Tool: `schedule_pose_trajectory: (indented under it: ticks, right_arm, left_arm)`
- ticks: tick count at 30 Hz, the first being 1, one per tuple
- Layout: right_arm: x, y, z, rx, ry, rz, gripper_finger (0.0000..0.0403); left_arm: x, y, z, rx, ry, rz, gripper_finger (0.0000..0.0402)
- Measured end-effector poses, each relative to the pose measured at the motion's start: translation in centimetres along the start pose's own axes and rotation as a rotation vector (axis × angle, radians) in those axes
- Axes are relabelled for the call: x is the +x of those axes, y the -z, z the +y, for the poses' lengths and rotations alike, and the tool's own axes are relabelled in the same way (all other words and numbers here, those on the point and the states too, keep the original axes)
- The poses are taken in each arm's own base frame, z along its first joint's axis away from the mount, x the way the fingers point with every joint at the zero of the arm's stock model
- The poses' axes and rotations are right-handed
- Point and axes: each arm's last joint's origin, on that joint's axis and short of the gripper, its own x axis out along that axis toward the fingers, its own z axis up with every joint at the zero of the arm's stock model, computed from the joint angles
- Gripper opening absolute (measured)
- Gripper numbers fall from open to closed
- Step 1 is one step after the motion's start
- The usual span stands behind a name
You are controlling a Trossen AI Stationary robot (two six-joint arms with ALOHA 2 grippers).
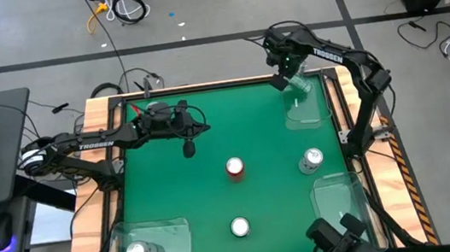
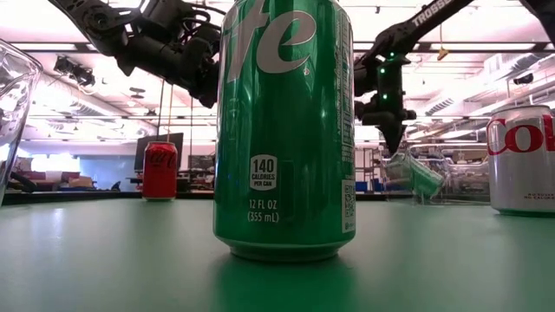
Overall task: Sort soda cans
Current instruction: Put the top green soda can into the top right transparent bin
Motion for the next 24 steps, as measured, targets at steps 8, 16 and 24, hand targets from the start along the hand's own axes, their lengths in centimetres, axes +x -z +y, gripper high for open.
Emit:
schedule_pose_trajectory:
  ticks: [8,16,24]
  right_arm:
    - [-1.0,1.0,-0.2,-0.013,0.022,0.046,0.0000]
    - [-1.0,1.6,0.0,-0.043,0.010,0.110,0.0003]
    - [-1.7,2.4,2.6,-0.172,-0.119,0.190,0.0059]
  left_arm:
    - [0.0,0.0,0.0,0.000,0.000,-0.001,0.0001]
    - [0.0,0.0,0.0,-0.002,0.000,0.000,0.0001]
    - [0.0,0.0,0.0,0.002,0.001,0.001,0.0001]
